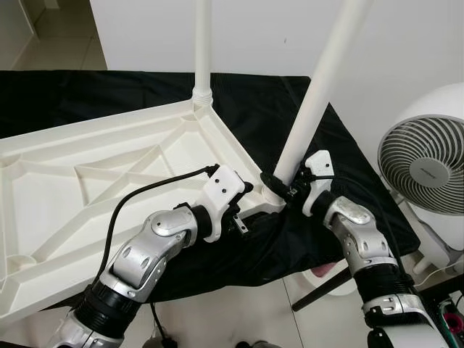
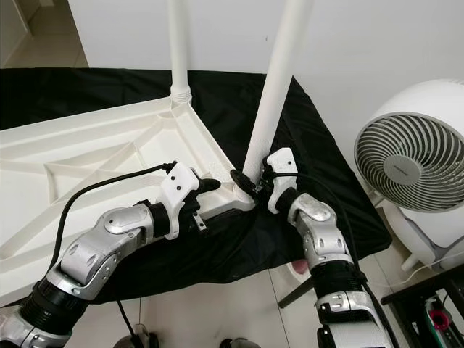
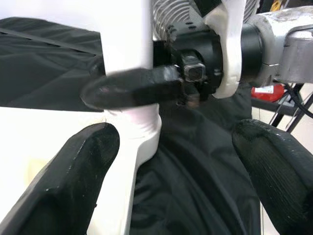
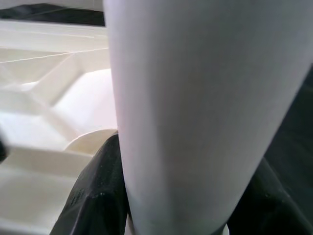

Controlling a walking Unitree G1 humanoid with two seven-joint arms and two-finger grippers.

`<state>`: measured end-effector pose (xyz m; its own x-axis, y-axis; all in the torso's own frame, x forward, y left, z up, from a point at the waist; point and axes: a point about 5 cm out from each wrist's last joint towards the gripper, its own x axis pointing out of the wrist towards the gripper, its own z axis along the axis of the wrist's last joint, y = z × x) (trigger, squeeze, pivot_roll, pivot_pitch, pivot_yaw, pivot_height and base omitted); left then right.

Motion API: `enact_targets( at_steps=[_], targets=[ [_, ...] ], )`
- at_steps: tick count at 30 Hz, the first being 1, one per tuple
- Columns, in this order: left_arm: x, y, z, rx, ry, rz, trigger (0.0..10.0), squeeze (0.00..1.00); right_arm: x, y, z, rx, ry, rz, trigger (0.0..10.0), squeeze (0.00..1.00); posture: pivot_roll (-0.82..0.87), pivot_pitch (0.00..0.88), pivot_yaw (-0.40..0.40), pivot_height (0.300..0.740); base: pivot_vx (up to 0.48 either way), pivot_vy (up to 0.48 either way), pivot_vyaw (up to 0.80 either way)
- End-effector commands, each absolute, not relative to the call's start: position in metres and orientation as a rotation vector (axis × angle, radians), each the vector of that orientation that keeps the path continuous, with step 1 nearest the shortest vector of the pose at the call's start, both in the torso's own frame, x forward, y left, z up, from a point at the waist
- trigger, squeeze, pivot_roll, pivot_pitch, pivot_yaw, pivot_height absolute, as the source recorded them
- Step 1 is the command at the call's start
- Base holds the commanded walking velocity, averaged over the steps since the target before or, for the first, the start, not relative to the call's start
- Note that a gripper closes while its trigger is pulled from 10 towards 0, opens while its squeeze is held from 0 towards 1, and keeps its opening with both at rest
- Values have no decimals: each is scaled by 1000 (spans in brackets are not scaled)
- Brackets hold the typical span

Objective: Building children table

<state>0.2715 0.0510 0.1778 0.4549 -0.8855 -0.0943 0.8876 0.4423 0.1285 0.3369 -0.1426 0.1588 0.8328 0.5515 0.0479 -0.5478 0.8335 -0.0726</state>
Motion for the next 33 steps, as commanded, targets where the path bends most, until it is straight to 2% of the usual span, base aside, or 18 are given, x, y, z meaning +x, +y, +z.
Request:
enact_targets(
  at_steps=[1,5,6,10,12,14,20,21,26,33],
  targets=[
    [266,49,176,173,26,-1149,10000,0,336,-144,153,-43,-32,519,10000,0,69,97,-66,740,0,0,0],
    [266,49,176,173,28,-1149,10000,0,333,-132,156,24,-44,323,10000,0,68,97,-66,740,0,0,0],
    [266,49,176,173,28,-1149,10000,0,333,-132,156,24,-44,323,10000,0,68,97,-66,740,0,0,0],
    [267,48,176,171,27,-1149,10000,0,320,-117,150,65,-29,83,10000,0,63,97,-67,740,0,0,0],
    [267,47,176,171,26,-1150,10000,0,314,-107,151,82,-34,50,10000,0,63,96,-66,740,0,0,0],
    [267,47,176,170,25,-1151,10000,0,310,-95,155,88,-42,96,10000,0,62,97,-66,740,0,0,0],
    [267,47,176,169,27,-1154,10000,0,310,-101,156,99,-50,82,10000,0,59,98,-64,740,0,0,0],
    [267,46,176,169,27,-1155,10000,0,311,-104,155,98,-48,75,10000,1000,59,98,-64,740,0,0,0],
    [267,46,176,168,26,-1155,10000,0,313,-113,155,103,-53,73,10000,1000,58,97,-64,740,0,0,0],
    [266,46,176,167,28,-1159,10000,0,312,-129,154,89,-42,277,10000,1000,61,95,-65,740,0,0,0]
  ],
)
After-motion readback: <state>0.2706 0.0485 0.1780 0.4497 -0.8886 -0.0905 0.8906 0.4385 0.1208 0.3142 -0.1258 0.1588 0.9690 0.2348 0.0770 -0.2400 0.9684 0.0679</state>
